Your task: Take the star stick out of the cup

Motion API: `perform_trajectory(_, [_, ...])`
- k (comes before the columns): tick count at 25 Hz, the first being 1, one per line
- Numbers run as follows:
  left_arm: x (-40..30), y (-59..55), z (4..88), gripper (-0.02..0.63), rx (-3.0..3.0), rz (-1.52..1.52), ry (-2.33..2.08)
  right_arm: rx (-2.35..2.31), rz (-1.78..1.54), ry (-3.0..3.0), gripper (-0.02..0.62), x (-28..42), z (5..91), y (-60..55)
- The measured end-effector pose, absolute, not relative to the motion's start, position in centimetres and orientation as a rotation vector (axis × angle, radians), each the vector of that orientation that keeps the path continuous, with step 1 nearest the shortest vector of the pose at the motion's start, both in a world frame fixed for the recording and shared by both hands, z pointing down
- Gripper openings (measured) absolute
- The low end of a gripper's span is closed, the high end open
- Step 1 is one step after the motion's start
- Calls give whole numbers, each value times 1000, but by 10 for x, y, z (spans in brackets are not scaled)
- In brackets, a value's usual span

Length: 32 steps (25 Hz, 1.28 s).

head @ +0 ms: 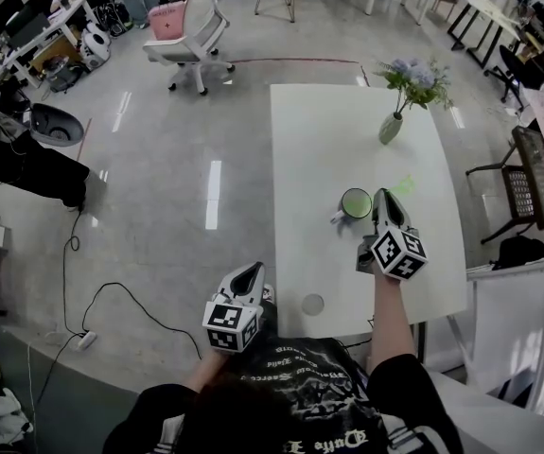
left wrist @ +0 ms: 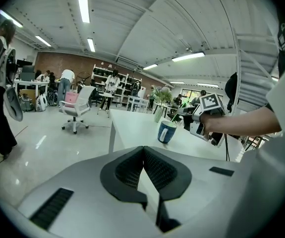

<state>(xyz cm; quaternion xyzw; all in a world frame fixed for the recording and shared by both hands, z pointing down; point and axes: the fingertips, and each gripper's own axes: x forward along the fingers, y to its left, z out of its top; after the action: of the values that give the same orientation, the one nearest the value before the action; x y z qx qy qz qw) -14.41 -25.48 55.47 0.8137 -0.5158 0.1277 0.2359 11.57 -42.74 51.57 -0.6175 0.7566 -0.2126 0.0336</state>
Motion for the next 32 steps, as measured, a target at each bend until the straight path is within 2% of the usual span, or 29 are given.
perform_trajectory(13, [-128,-229,539,20,2265,323,-1421,-1864,-354,2475,18,112,451,-381])
perform_trajectory(32, [-60,-173,524,20,2344,280,-1395,-1795,-159,2523,18,153,400,-271])
